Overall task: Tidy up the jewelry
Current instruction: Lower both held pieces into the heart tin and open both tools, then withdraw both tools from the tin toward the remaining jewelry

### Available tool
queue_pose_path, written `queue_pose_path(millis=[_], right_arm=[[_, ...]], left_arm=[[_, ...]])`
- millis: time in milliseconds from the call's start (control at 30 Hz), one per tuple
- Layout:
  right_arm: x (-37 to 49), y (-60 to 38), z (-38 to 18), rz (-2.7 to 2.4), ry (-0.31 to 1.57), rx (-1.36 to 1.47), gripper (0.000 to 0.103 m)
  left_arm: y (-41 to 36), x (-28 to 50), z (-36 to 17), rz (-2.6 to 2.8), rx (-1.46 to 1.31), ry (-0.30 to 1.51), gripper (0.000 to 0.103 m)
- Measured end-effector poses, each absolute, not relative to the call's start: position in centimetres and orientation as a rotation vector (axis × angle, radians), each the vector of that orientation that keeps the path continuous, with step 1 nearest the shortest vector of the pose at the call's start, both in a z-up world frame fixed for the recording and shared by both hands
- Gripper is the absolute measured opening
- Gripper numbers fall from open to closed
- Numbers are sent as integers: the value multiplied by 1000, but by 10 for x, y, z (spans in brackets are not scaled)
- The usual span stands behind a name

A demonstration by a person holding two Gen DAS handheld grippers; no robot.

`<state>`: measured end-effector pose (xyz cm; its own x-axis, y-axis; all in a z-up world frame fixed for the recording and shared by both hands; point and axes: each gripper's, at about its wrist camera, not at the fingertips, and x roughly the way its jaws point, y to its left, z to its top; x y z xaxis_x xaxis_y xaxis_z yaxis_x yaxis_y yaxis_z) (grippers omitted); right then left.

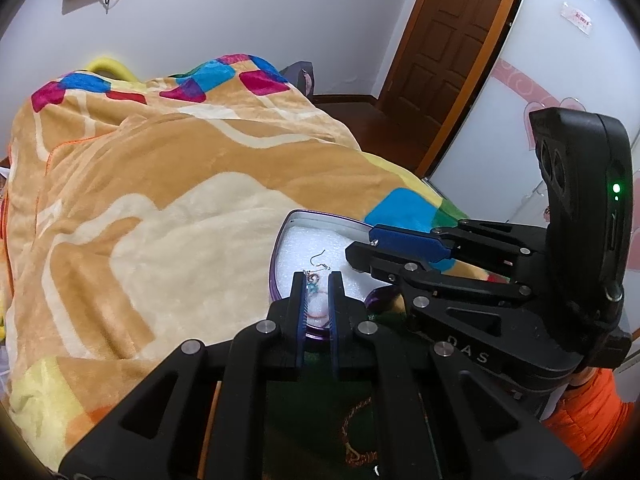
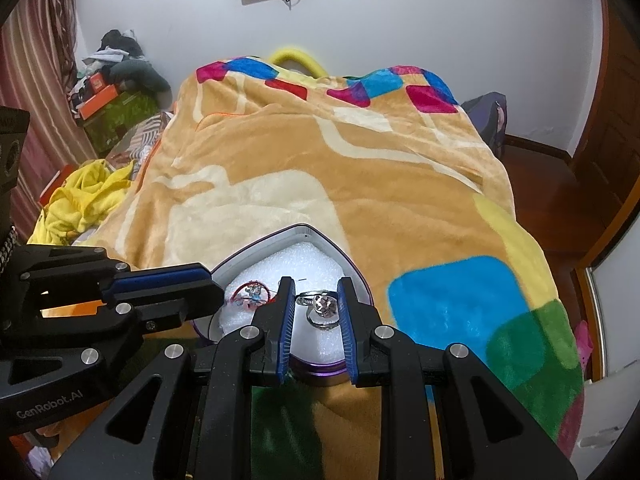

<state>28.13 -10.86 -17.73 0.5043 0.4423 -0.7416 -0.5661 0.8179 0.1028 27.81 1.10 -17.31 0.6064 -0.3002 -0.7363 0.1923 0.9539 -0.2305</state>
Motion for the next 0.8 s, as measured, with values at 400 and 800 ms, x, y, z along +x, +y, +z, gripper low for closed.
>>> queue_pose_path(millis=[400, 800], right_arm=[[263, -115, -152, 599, 809, -165, 31], [227, -127, -125, 573, 737, -163, 36]], left_arm=[[16, 256, -143, -259, -119, 827, 18], [19, 221, -118, -237, -103, 794, 32]])
